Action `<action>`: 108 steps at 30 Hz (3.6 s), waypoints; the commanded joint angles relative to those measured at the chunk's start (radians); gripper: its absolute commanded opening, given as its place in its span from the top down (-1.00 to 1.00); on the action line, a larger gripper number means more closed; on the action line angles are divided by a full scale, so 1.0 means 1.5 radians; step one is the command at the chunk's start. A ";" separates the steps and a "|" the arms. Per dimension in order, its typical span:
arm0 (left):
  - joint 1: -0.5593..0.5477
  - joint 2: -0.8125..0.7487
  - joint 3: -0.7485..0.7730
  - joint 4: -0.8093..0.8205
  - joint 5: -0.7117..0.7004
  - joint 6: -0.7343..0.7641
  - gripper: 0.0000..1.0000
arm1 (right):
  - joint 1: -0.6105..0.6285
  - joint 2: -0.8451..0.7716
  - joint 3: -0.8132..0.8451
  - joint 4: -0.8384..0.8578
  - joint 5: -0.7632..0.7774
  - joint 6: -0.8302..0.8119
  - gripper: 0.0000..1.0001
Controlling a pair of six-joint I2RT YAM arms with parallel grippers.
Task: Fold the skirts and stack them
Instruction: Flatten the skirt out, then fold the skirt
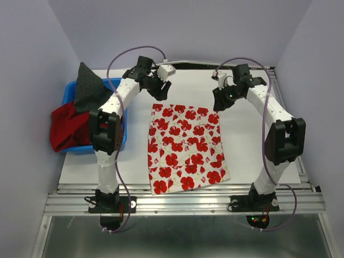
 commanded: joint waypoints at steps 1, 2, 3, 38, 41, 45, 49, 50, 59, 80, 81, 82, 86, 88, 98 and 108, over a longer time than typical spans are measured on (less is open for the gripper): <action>0.034 0.031 0.115 -0.023 0.020 0.009 -0.32 | -0.043 0.109 0.098 0.108 0.020 0.082 0.21; 0.039 0.057 0.131 -0.022 0.024 0.004 -0.33 | -0.051 0.127 0.112 0.115 0.015 0.084 0.21; 0.044 0.071 0.146 -0.021 0.028 0.000 -0.33 | -0.057 0.147 0.144 0.117 0.012 0.084 0.21; 0.091 0.238 0.204 -0.066 0.038 0.006 0.17 | -0.088 0.367 0.181 0.100 -0.015 -0.046 0.34; 0.093 0.229 0.189 -0.056 0.026 0.008 0.18 | -0.088 0.365 0.182 0.090 -0.018 -0.053 0.36; 0.094 0.229 0.187 -0.065 0.027 0.012 0.31 | -0.088 0.367 0.184 0.079 -0.025 -0.061 0.41; 0.094 0.223 0.176 -0.070 0.040 0.024 0.41 | -0.088 0.363 0.179 0.070 -0.030 -0.076 0.45; 0.094 0.220 0.170 -0.071 0.045 0.026 0.42 | -0.088 0.361 0.175 0.070 -0.031 -0.079 0.45; 0.094 0.205 0.141 -0.061 0.060 0.044 0.86 | -0.088 0.340 0.160 0.079 -0.040 -0.066 0.81; 0.098 0.175 0.280 0.058 0.016 -0.037 1.00 | -0.109 0.283 0.252 0.119 0.033 -0.015 0.99; 0.098 0.171 0.278 0.063 0.017 -0.037 1.00 | -0.109 0.278 0.252 0.120 0.035 -0.014 0.99; 0.099 0.165 0.274 0.071 0.021 -0.038 1.00 | -0.109 0.267 0.251 0.127 0.039 -0.012 0.99; 0.098 0.112 0.225 0.107 0.030 -0.037 1.00 | -0.109 0.242 0.244 0.139 0.039 -0.009 0.99; 0.098 0.071 0.200 0.122 0.035 -0.033 1.00 | -0.109 0.219 0.241 0.138 0.036 -0.009 0.99; 0.097 -0.145 -0.062 0.145 0.071 0.032 1.00 | -0.109 0.090 0.111 0.132 -0.004 -0.058 0.99; 0.089 -0.359 -0.404 0.197 0.094 0.066 1.00 | -0.102 -0.064 -0.111 0.129 -0.060 -0.092 0.99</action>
